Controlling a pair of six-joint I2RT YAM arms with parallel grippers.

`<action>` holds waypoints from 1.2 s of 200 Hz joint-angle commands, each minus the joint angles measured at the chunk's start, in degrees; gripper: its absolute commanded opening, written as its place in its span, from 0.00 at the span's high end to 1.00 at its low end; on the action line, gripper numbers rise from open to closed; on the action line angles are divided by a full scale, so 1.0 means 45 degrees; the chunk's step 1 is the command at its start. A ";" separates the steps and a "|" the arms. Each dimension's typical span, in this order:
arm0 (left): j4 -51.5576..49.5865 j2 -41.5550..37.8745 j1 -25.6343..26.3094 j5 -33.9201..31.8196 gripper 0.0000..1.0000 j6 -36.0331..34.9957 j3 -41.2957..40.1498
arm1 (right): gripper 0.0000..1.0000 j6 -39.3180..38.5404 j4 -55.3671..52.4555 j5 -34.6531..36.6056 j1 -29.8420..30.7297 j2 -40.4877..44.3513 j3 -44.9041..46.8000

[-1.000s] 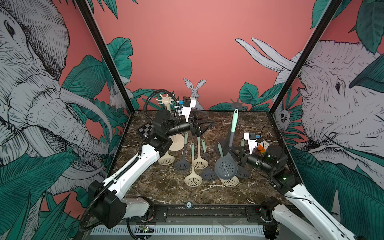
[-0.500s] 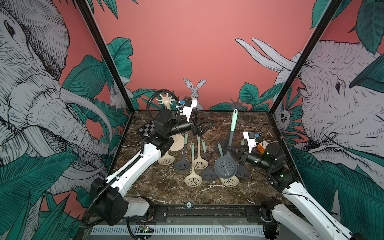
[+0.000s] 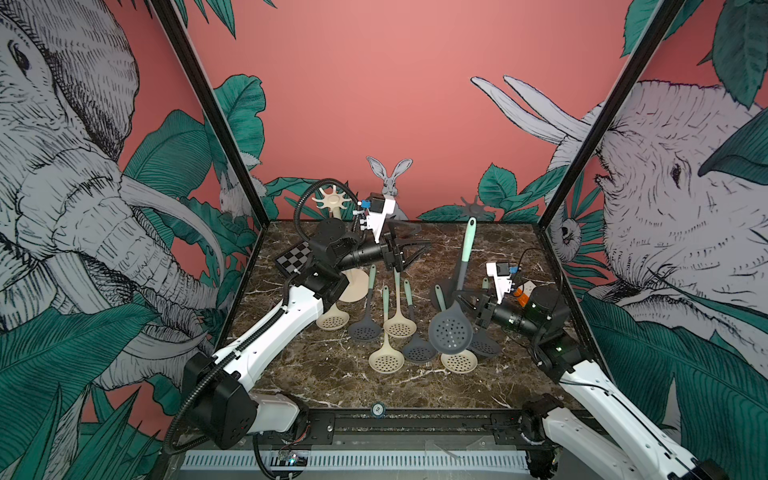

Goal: Hang the skimmer on the kitchen utensil rack
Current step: Hang the skimmer on the rack.

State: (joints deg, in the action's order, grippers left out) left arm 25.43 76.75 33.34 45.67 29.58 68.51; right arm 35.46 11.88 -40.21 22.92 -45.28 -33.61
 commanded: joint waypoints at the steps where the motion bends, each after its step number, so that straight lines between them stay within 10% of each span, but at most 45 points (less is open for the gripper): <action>1: 0.0525 -0.0017 0.0061 0.0247 0.17 0.0236 0.0123 | 1.00 0.0408 0.0740 -0.0375 -0.0171 -0.0149 0.0238; 240: 0.0696 0.0269 0.0051 0.0437 0.18 0.0369 0.0322 | 0.91 0.0733 0.1166 -0.0538 -0.0804 -0.1364 0.0838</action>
State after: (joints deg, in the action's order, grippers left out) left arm 26.70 78.35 33.34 46.54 30.48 68.53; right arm 36.21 21.78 -43.33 19.90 -50.13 -30.22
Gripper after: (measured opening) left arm 0.825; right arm 0.066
